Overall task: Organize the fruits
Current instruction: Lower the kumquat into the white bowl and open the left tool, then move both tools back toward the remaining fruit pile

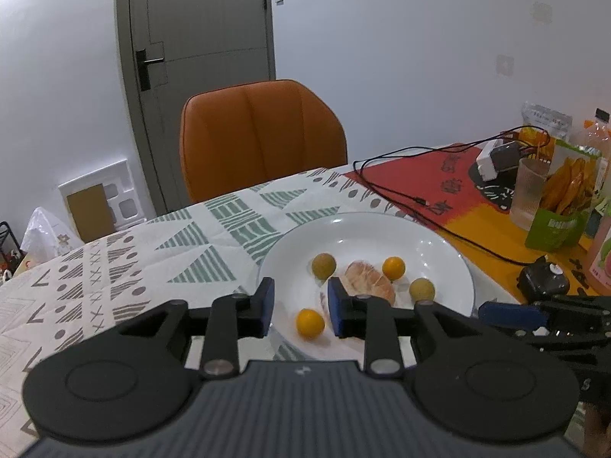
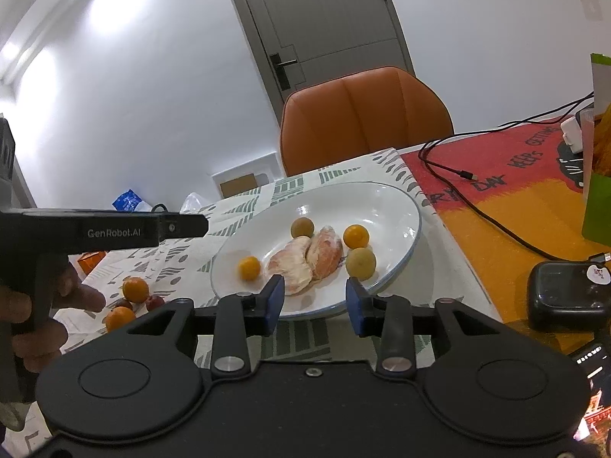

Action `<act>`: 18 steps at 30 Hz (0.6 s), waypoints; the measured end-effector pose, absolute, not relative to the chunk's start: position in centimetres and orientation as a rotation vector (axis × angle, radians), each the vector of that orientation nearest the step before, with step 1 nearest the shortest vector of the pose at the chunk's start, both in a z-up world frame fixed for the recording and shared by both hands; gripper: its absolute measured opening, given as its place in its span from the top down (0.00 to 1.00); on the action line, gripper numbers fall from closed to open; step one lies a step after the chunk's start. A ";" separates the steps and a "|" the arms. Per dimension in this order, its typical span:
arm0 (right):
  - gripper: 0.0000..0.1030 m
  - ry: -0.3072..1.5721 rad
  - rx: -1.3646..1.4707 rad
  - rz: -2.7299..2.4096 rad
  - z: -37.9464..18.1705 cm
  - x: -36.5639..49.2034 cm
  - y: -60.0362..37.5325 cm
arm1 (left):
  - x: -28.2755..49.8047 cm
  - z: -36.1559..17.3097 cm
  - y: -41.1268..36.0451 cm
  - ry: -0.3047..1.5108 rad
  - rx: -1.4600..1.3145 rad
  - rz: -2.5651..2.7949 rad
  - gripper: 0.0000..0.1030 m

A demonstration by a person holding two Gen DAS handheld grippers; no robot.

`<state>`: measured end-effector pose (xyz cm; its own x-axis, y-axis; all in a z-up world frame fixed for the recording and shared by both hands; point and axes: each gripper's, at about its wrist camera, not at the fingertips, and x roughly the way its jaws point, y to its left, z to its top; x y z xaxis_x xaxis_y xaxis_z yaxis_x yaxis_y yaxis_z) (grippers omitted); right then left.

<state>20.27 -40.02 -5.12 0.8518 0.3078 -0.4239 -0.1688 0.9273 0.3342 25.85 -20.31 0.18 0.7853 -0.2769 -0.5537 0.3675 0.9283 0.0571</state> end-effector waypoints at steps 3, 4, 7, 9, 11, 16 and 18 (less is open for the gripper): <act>0.60 0.489 0.291 0.256 -5.1 20.3 -39.8 | 25.5 0.0 -19.9 0.586 0.166 -0.344 0.62; 0.59 0.488 0.290 0.257 -5.1 20.3 -39.7 | 25.5 0.0 -19.8 0.589 0.169 -0.345 0.58; 0.58 0.488 0.287 0.265 -5.0 20.2 -39.4 | 25.1 0.0 -19.2 0.586 0.176 -0.338 0.48; 0.58 0.489 0.286 0.269 -5.0 20.3 -39.1 | 24.7 0.2 -18.6 0.573 0.172 -0.329 0.45; 0.56 0.488 0.283 0.274 -4.9 20.3 -38.8 | 24.5 0.2 -18.1 0.571 0.174 -0.322 0.45; 0.53 0.485 0.270 0.296 -4.6 20.4 -37.6 | 24.2 0.1 -16.1 0.582 0.165 -0.283 0.33; 0.50 0.483 0.260 0.310 -4.4 20.4 -37.0 | 23.9 0.3 -15.3 0.572 0.164 -0.267 0.31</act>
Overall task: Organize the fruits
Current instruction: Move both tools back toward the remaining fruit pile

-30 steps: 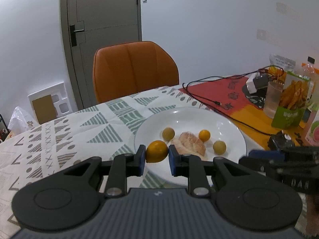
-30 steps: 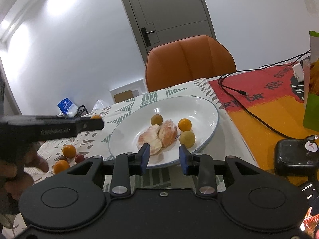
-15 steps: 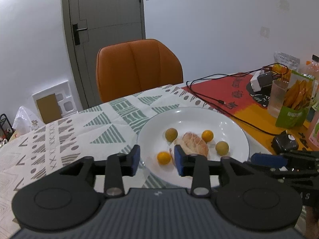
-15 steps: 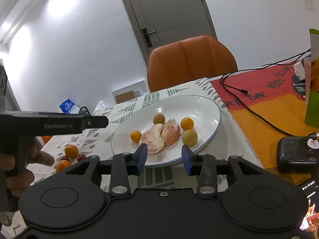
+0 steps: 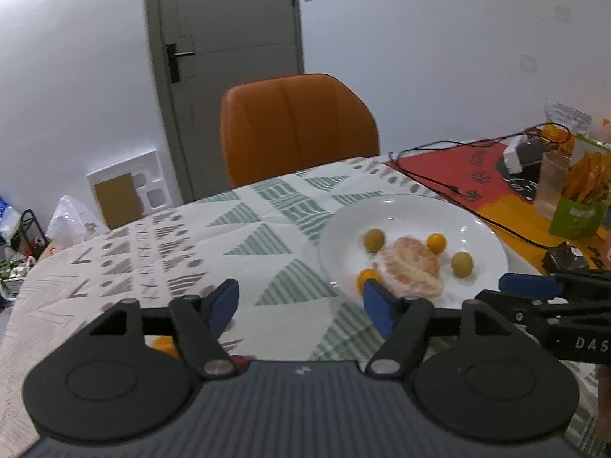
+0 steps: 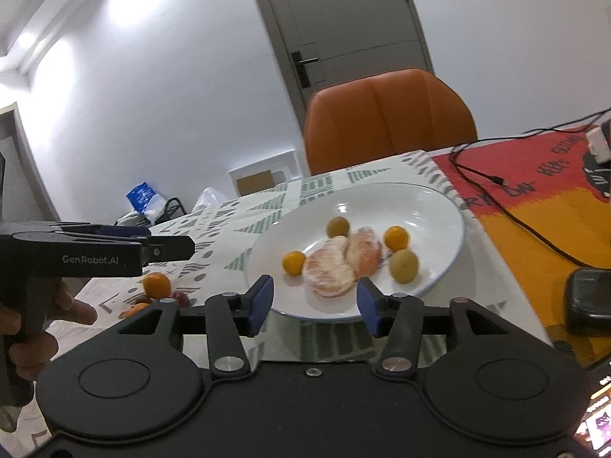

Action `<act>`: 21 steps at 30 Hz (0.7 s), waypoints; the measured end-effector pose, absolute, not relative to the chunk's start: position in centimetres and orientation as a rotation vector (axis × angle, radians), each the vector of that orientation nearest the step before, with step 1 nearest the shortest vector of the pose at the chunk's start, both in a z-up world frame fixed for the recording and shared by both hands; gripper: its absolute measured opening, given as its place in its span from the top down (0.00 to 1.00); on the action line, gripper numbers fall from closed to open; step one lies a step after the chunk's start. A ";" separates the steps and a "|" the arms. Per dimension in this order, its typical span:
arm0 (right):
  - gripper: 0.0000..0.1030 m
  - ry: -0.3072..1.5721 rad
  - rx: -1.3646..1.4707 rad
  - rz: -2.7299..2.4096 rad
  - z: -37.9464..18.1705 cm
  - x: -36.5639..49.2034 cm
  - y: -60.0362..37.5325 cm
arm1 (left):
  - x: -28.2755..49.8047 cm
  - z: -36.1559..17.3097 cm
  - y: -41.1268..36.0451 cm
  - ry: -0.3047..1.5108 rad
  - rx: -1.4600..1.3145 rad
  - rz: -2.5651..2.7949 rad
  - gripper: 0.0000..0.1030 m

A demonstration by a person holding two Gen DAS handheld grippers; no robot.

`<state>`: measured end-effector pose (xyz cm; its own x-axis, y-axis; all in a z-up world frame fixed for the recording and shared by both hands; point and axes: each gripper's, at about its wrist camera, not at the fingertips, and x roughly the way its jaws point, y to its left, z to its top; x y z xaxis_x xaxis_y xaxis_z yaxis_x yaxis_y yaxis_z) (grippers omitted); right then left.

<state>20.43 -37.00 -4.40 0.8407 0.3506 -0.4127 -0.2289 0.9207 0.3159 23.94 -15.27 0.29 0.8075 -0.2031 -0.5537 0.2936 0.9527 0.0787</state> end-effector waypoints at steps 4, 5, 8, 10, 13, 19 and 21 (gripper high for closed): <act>0.48 0.481 0.242 0.338 -4.0 20.5 -35.8 | 23.8 0.7 -13.5 0.572 0.151 -0.229 0.31; 0.47 0.482 0.239 0.345 -3.9 20.5 -35.5 | 23.7 0.8 -13.1 0.573 0.144 -0.221 0.31; 0.44 0.482 0.225 0.359 -3.6 20.5 -34.7 | 23.5 1.1 -11.8 0.573 0.120 -0.193 0.23; 0.39 0.478 0.214 0.369 -3.4 20.5 -34.2 | 23.2 1.3 -11.1 0.566 0.107 -0.172 0.20; 0.26 0.473 0.196 0.380 -3.2 20.5 -33.4 | 22.8 1.4 -10.1 0.559 0.090 -0.157 0.20; 0.07 0.451 0.175 0.393 -2.8 20.4 -31.8 | 22.5 0.7 -8.7 0.577 0.080 -0.131 0.19; 0.05 0.453 0.168 0.401 -2.8 20.5 -31.4 | 22.3 0.5 -8.2 0.579 0.070 -0.122 0.19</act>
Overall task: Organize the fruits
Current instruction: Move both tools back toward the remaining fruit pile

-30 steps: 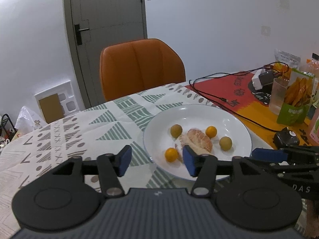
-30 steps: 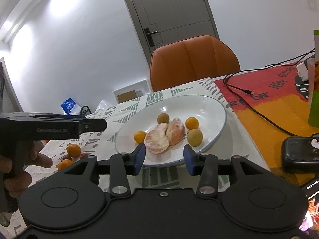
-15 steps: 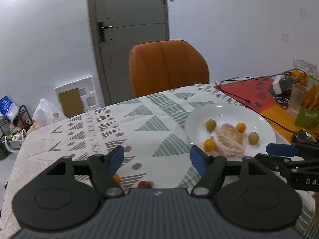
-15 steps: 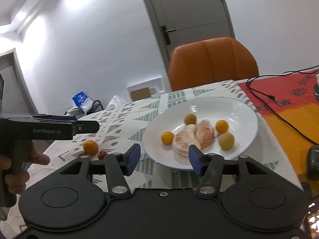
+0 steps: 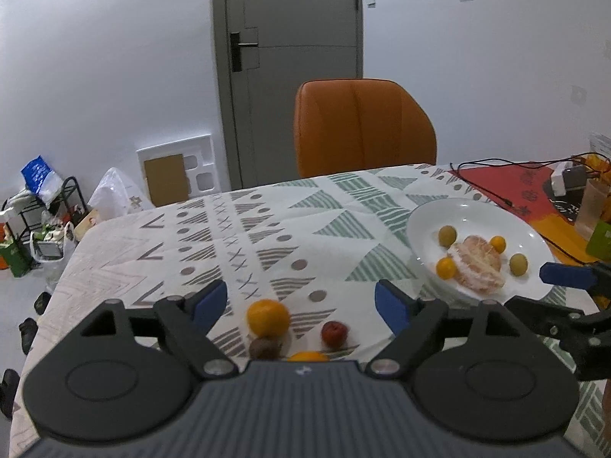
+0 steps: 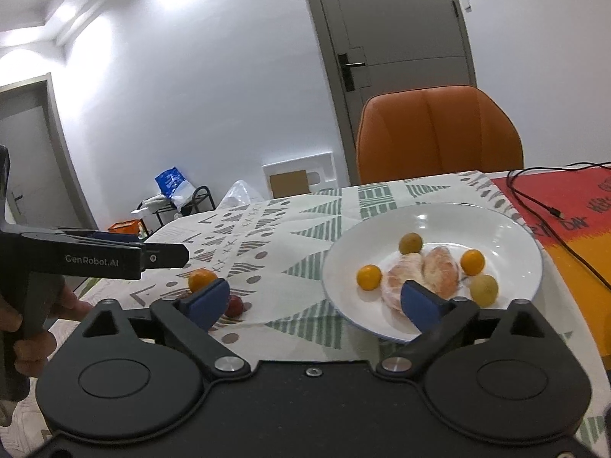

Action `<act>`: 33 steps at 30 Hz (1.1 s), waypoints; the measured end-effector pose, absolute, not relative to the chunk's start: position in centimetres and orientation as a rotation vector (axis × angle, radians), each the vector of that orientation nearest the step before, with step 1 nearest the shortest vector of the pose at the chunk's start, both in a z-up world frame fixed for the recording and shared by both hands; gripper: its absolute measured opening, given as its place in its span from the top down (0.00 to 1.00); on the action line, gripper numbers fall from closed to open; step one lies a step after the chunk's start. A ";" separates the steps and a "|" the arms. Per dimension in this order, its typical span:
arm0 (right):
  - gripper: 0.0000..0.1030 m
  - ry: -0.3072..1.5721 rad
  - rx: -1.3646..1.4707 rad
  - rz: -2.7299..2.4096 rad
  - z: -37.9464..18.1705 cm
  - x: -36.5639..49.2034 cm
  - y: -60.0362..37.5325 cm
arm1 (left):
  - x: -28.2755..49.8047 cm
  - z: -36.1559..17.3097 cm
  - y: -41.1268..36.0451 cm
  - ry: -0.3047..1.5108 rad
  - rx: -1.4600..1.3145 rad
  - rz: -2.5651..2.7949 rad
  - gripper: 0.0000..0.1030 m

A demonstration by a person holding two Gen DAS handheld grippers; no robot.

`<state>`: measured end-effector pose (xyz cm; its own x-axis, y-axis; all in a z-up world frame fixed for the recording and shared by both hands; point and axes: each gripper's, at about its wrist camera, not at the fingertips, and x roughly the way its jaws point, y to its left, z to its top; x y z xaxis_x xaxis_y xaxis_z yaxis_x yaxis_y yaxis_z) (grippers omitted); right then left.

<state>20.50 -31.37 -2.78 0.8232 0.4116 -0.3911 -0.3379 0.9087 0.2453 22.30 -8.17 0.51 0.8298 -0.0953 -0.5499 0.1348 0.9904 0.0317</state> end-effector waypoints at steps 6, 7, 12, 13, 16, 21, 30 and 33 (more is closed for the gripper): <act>0.04 0.471 0.160 0.418 -3.0 20.8 -30.1 | 21.7 -0.1 -6.3 0.588 0.035 -0.093 0.19; 0.04 0.473 0.158 0.420 -3.0 20.7 -29.9 | 21.7 -0.3 -6.1 0.593 0.032 -0.091 0.19; 0.04 0.483 0.154 0.433 -3.3 21.0 -29.0 | 21.3 -1.0 -5.3 0.604 0.020 -0.084 0.19; 0.04 0.486 0.152 0.439 -3.4 21.0 -28.8 | 21.2 -1.2 -5.2 0.606 0.017 -0.079 0.19; 0.04 0.495 0.133 0.457 -3.5 21.0 -28.1 | 21.0 -1.6 -4.6 0.613 0.002 -0.063 0.19; 0.05 0.504 0.122 0.482 -3.5 21.1 -27.2 | 20.7 -2.1 -3.4 0.622 -0.017 -0.036 0.19; 0.12 0.550 0.089 0.544 -4.0 21.5 -24.7 | 20.1 -2.9 -1.2 0.637 -0.042 -0.006 0.19; 0.14 0.558 0.081 0.561 -4.0 21.7 -23.8 | 20.0 -3.1 -0.6 0.643 -0.046 -0.004 0.19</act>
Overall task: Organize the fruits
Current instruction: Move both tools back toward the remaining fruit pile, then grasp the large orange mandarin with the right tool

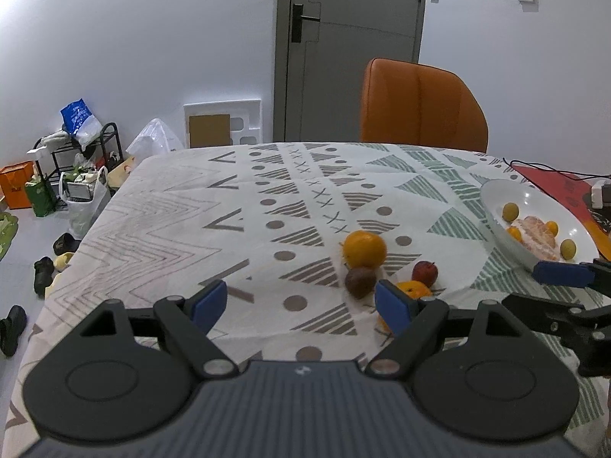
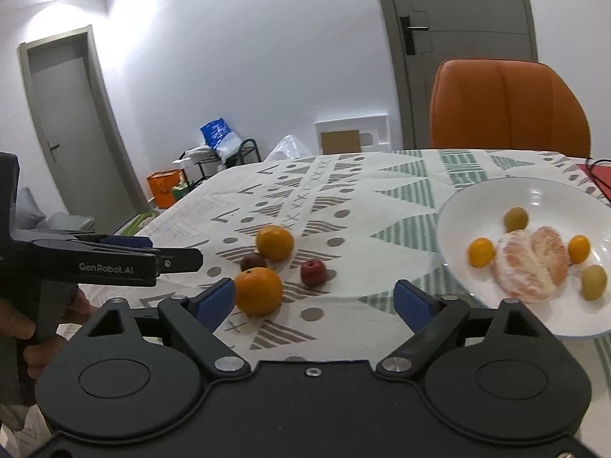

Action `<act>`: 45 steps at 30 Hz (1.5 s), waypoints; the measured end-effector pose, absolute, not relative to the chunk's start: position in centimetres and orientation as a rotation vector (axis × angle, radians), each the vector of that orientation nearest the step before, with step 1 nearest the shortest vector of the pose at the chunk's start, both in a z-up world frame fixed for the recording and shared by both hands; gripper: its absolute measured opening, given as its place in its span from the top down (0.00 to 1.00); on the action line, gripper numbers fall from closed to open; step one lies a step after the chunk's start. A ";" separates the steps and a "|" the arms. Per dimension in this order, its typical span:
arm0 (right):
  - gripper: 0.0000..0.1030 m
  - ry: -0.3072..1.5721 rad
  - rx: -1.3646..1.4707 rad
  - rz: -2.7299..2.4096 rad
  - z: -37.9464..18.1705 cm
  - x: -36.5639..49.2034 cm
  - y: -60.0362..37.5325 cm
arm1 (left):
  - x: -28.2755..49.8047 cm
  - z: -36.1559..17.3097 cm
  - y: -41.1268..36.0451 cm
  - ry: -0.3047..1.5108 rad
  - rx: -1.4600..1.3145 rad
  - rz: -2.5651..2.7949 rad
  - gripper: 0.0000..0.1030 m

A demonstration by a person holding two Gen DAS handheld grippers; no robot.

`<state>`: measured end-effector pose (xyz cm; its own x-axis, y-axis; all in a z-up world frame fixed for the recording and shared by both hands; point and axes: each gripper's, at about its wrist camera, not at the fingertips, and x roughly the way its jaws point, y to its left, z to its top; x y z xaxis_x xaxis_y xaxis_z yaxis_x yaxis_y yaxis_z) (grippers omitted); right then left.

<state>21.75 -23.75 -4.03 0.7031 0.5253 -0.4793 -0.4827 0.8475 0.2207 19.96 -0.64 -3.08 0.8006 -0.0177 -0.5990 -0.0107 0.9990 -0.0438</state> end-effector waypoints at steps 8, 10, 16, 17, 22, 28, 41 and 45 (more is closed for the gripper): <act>0.26 0.603 0.056 0.608 -4.5 22.5 -21.4 | 19.8 -3.7 1.2 0.653 -0.075 0.012 0.19; 0.26 0.609 0.048 0.617 -4.6 22.7 -20.8 | 19.7 -3.8 1.7 0.651 -0.081 0.022 0.19; 0.26 0.623 0.030 0.638 -4.7 23.4 -19.1 | 19.7 -4.0 3.1 0.650 -0.110 0.037 0.19; 0.26 0.627 0.027 0.641 -4.7 23.5 -18.8 | 19.7 -4.1 3.3 0.649 -0.114 0.038 0.19; 0.26 0.646 0.016 0.646 -5.4 24.1 -17.6 | 19.9 -4.4 3.9 0.655 -0.131 0.041 0.19; 0.62 0.672 0.006 0.641 -6.0 24.8 -17.0 | 20.4 -4.6 4.0 0.663 -0.139 0.040 0.19; 0.62 0.641 0.028 0.605 -5.1 24.4 -19.3 | 21.4 -4.4 1.6 0.650 -0.103 -0.005 0.19; 0.62 0.633 0.040 0.586 -4.8 24.2 -20.5 | 21.9 -4.4 0.6 0.652 -0.101 -0.027 0.21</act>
<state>24.20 -20.47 -4.79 0.6503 0.5281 -0.5461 -0.5041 0.8378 0.2098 21.87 0.64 -4.43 0.7946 -0.0568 -0.6044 -0.0067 0.9947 -0.1023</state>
